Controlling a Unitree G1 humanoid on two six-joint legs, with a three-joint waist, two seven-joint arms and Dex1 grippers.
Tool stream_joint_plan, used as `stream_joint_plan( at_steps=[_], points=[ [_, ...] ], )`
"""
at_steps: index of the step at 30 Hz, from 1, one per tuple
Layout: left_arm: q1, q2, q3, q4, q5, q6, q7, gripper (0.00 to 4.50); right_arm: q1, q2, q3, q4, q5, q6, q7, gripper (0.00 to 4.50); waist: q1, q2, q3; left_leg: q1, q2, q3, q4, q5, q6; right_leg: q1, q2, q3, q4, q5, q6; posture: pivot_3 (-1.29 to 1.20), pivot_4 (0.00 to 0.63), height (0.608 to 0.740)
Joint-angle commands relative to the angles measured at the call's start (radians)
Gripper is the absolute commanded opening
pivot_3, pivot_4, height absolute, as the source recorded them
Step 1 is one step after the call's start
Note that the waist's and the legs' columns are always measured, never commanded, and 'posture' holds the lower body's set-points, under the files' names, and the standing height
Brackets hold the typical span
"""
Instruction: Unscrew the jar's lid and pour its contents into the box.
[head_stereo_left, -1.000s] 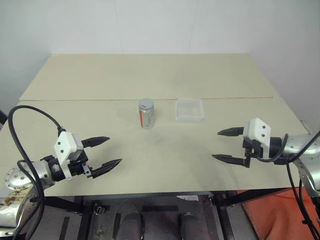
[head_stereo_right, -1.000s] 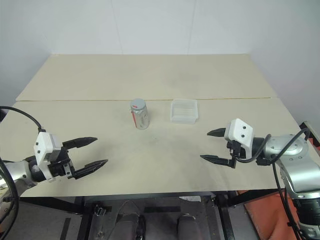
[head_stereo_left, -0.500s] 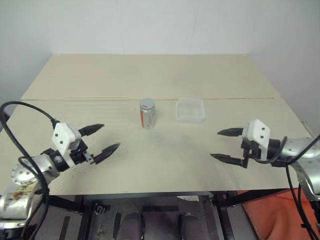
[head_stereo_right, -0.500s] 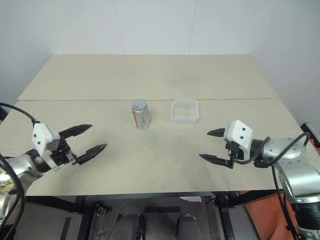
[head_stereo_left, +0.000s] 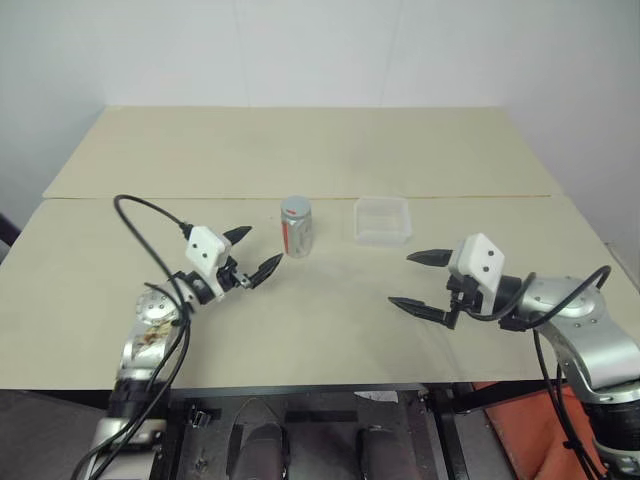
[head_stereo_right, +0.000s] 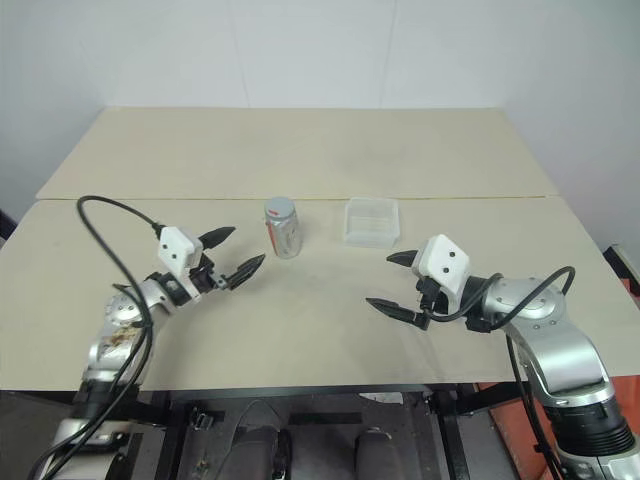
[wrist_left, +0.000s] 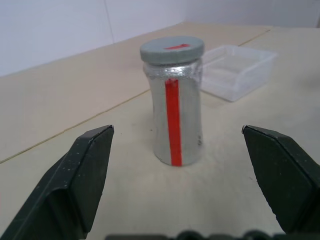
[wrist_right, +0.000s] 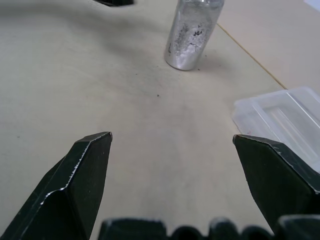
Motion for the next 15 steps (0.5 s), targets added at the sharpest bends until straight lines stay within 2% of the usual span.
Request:
stream_joint_plan(
  at_steps=[1,10,15],
  points=[
    [-0.07,-0.026,-0.013,0.096,0.011,-0.074,-0.025,4.48,0.012,0.006,-0.014,-0.064,0.003,0.024,-0.035,4.5,0.0,0.0,0.0,0.0,0.0,0.0,0.0,0.0,0.0,0.0,0.0,0.0,0.0,0.0,0.0,0.0,0.15,0.74],
    [-0.247,-0.095,-0.036,0.399,0.083,-0.219,-0.002,4.48,0.077,0.008,-0.038,-0.153,0.014,0.073,-0.089,4.5,0.001,0.0,0.0,-0.002,0.0,0.0,0.001,0.0,0.0,-0.001,0.0,0.0,0.0,0.0,0.001,0.0,0.15,0.74],
    [-0.296,-0.118,-0.034,0.492,0.102,-0.273,0.013,4.48,0.101,0.007,-0.05,-0.182,0.017,0.082,-0.101,4.5,0.003,0.0,0.0,-0.004,-0.001,-0.001,0.002,0.0,0.0,-0.001,0.0,-0.001,-0.001,0.001,0.002,0.0,0.15,0.74]
  ],
)
